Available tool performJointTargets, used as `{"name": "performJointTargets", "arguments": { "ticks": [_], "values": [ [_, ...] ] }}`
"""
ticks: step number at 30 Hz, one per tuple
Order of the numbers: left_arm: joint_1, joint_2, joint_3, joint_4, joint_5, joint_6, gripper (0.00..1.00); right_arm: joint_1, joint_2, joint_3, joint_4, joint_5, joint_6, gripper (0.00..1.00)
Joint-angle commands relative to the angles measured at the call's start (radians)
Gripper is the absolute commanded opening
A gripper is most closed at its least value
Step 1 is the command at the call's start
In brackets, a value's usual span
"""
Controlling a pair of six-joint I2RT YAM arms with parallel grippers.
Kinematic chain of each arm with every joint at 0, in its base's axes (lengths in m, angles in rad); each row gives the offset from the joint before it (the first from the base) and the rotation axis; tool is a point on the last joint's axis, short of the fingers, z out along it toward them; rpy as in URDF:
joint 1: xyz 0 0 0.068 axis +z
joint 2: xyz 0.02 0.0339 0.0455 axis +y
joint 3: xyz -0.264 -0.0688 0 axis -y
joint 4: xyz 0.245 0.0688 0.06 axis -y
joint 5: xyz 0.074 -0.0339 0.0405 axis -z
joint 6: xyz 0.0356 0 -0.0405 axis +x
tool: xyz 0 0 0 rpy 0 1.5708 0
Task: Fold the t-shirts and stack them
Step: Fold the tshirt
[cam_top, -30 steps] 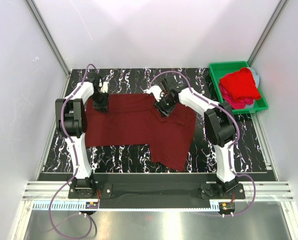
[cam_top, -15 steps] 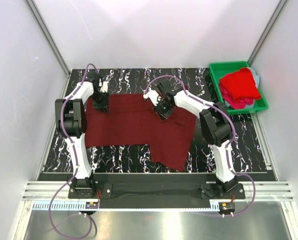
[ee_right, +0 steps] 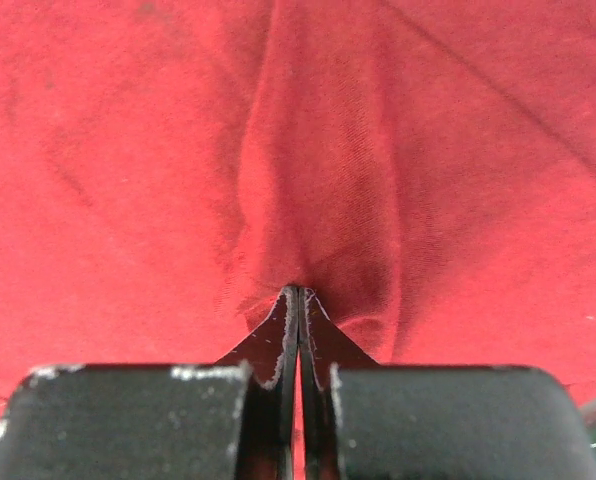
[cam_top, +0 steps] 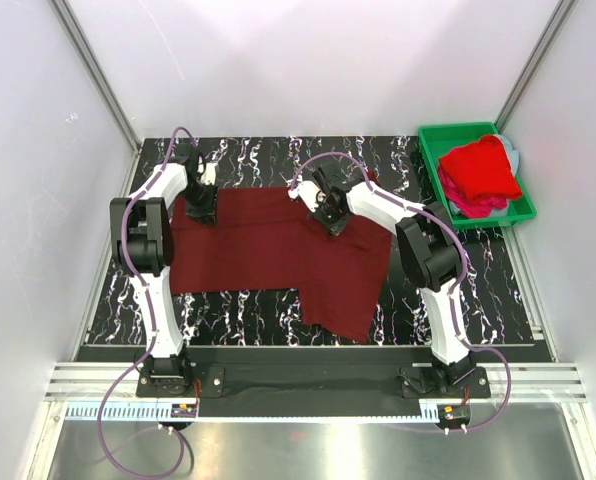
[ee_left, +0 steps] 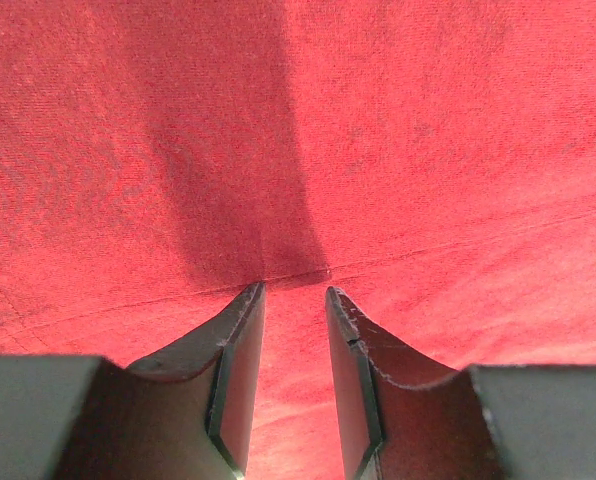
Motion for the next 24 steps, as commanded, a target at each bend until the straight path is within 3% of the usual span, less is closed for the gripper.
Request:
{"name": "performJointTargets", "arguments": {
  "ticks": [1, 16, 17, 19, 21, 24],
  "values": [
    [-0.003, -0.057, -0.006, 0.021, 0.003, -0.008, 0.37, 0.004, -0.036, 0.050, 0.047, 0.064, -0.025, 0.00],
    [-0.003, -0.069, -0.015, 0.021, 0.002, -0.006, 0.36, -0.056, 0.004, 0.110, 0.070, 0.110, -0.039, 0.00],
    [-0.002, -0.071, -0.018, 0.021, 0.002, -0.006, 0.37, -0.056, -0.002, 0.113, 0.064, 0.098, -0.031, 0.06],
    [-0.002, -0.071, -0.017, 0.021, -0.003, -0.008, 0.37, -0.054, -0.022, 0.125, 0.037, 0.042, -0.002, 0.31],
    [-0.003, -0.072, -0.015, 0.021, 0.000, -0.008, 0.37, -0.051, -0.036, 0.122, 0.027, 0.024, 0.018, 0.50],
    [-0.003, -0.068, -0.011, 0.019, 0.000, -0.008, 0.37, -0.047, -0.040, 0.101, 0.020, 0.018, 0.018, 0.51]
  ]
}}
